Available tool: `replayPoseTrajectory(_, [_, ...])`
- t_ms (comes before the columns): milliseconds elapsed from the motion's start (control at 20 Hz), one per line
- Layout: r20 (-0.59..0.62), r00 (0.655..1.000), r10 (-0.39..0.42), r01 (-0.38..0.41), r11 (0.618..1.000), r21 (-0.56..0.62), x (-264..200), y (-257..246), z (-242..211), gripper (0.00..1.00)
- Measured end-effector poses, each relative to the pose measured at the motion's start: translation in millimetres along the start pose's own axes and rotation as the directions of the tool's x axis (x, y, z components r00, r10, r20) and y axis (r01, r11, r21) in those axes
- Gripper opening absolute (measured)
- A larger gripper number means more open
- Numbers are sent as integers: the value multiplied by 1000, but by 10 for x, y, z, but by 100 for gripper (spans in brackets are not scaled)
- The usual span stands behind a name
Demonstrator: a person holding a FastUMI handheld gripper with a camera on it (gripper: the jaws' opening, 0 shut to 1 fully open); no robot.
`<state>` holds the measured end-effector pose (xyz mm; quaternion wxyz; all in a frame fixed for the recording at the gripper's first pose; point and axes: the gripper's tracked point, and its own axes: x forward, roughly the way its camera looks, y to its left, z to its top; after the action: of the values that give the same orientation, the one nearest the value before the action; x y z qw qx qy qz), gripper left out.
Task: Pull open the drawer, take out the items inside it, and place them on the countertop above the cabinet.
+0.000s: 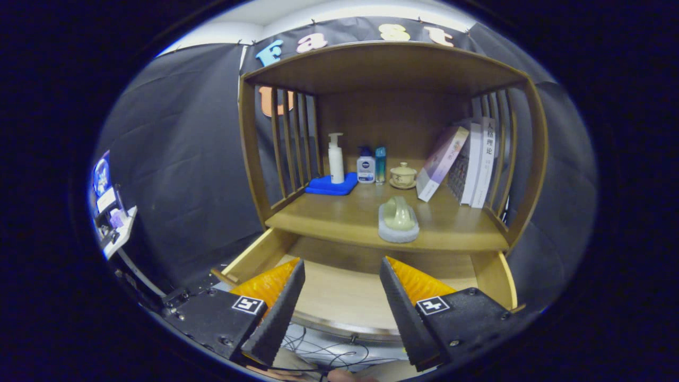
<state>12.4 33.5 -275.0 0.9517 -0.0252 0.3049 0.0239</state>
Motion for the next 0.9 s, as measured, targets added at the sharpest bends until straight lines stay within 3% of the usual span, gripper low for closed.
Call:
replayPoseTrajectory(250, [23,999,-35,34,999,27,-113,62,-572,90])
replayPoseTrajectory(550, [-76,992,-98,100,995,21,-28,-36,-1201,90])
replayPoseTrajectory(700, [-78,985,-151,154,988,29,105,-164,-1297,90])
replayPoseTrajectory(900, [-89,984,-155,159,987,36,184,-72,-1421,89])
